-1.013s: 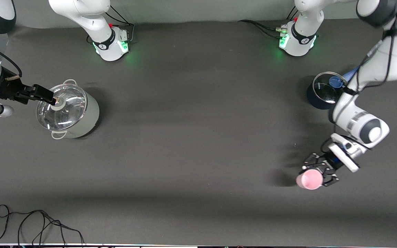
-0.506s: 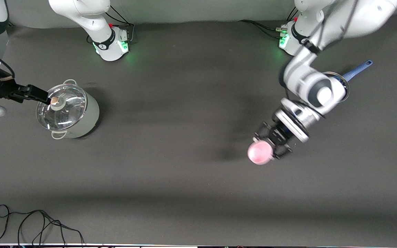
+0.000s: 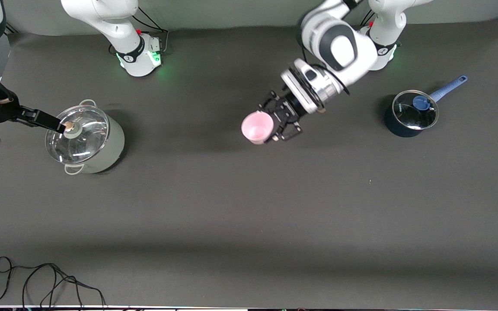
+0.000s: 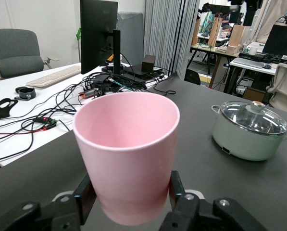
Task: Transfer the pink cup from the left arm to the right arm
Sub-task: 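Lift the pink cup with the left gripper toward the table middle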
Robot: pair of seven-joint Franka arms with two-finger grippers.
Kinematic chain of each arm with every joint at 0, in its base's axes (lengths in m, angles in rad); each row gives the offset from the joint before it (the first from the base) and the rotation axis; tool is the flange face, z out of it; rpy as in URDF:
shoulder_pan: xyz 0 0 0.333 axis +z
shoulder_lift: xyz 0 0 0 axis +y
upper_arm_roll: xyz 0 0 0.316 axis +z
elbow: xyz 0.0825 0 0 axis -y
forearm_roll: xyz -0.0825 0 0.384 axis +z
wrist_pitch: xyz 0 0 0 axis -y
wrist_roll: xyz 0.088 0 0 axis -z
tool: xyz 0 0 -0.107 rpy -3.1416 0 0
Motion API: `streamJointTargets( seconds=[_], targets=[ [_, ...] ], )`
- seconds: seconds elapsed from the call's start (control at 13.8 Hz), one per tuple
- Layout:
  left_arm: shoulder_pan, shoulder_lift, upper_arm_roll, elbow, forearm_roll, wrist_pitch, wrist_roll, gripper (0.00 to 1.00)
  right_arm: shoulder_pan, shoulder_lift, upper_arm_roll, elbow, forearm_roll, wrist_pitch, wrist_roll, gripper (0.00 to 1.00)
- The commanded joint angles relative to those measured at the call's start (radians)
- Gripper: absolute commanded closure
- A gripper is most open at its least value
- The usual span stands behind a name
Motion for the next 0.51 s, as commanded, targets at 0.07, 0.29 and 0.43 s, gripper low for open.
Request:
streamJointTargets(
  seconds=[0.07, 0.29, 0.43],
  targets=[
    [-0.061, -0.008, 0.01, 0.073, -0.022, 0.09, -0.028, 0.72, 0.073, -0.002, 0.009, 0.05, 0.084, -0.024, 0.322, 0.04],
    [-0.063, -0.008, 0.01, 0.076, -0.022, 0.092, -0.029, 0.71, 0.198, 0.012, 0.01, 0.086, 0.087, -0.024, 0.593, 0.04],
    [-0.063, -0.007, 0.01, 0.081, -0.022, 0.093, -0.031, 0.71, 0.248, 0.038, 0.009, 0.136, 0.171, -0.024, 0.773, 0.04]
  ],
)
